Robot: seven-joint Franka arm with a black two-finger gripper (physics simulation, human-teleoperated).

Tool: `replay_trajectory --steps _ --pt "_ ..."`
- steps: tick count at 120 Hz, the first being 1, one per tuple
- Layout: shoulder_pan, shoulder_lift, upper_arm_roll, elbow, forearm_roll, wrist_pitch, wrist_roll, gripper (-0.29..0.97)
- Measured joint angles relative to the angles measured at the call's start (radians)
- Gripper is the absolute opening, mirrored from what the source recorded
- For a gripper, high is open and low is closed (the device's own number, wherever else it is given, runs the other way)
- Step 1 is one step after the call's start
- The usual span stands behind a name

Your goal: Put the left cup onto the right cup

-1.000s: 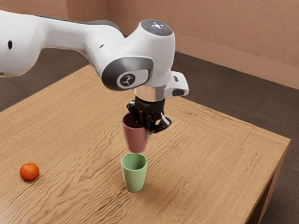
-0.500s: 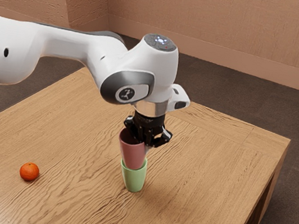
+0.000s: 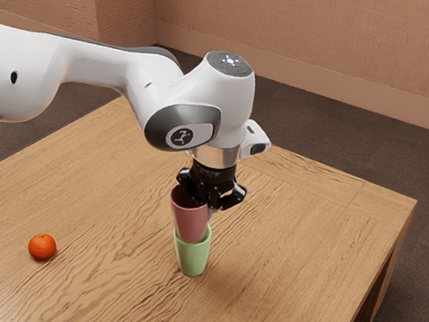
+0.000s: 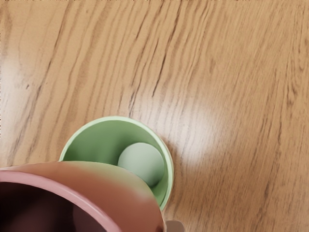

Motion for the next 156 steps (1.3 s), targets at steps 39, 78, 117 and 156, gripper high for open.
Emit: replay_trajectory --steps 39,78,117,156 --pt "0.008 0.028 0.015 0.022 0.023 0.014 -0.031 -0.1" --pt "0.008 0.044 0.013 0.035 0.049 0.024 -0.055 -0.1" --pt "0.006 0.034 0.006 0.029 0.053 0.024 -0.078 -0.1" --pt "0.006 0.036 0.005 0.021 0.052 0.02 -0.097 -0.1"
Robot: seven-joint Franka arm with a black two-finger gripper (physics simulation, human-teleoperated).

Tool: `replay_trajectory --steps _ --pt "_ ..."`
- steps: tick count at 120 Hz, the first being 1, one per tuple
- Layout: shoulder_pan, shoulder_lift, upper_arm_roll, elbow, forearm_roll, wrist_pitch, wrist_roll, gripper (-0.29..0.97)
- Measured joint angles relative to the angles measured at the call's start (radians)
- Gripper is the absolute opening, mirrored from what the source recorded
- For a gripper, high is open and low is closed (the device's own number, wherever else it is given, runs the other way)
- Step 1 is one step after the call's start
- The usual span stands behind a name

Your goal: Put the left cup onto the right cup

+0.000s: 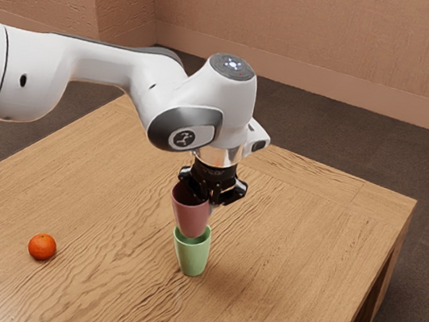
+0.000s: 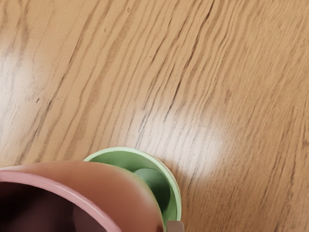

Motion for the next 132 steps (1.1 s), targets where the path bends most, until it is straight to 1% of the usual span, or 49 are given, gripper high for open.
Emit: replay_trajectory --steps 57,61,79,91,109,132 --pt "0.001 0.033 0.0 0.0 0.001 0.011 -0.014 -0.09" --pt "0.001 0.034 0.0 0.001 0.0 0.012 -0.014 -0.05" --pt "0.001 0.035 0.0 0.001 -0.002 0.014 -0.012 0.28" --pt "0.001 0.032 0.0 0.002 -0.003 0.014 -0.01 0.43" --pt "0.002 0.012 -0.002 0.009 -0.003 0.009 -0.008 0.56" --pt "-0.001 -0.046 -0.022 0.029 -0.003 -0.01 -0.001 0.63"
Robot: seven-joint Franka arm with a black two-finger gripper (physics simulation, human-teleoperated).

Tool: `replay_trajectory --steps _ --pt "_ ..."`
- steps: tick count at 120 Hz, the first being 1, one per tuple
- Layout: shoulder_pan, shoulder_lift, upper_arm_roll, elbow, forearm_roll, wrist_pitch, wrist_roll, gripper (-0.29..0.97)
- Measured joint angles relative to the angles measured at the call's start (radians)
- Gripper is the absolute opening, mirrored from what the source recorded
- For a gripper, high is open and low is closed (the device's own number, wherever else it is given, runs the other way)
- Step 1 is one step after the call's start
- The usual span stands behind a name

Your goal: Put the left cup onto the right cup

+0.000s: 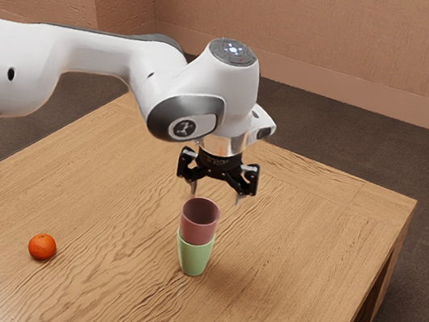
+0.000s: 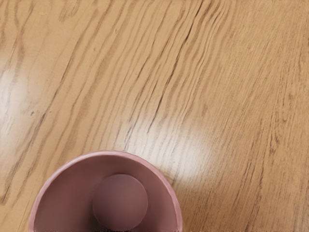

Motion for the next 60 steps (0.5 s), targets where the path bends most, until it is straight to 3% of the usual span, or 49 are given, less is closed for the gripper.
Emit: replay_trajectory --steps 20,39,60 --pt "0.002 -0.066 0.029 0.031 -0.044 -0.049 0.034 0.66" --pt "0.0 -0.111 0.213 0.072 -0.14 -0.119 0.137 0.67" --pt "0.072 -0.135 0.396 0.223 -0.17 -0.276 0.285 0.68"
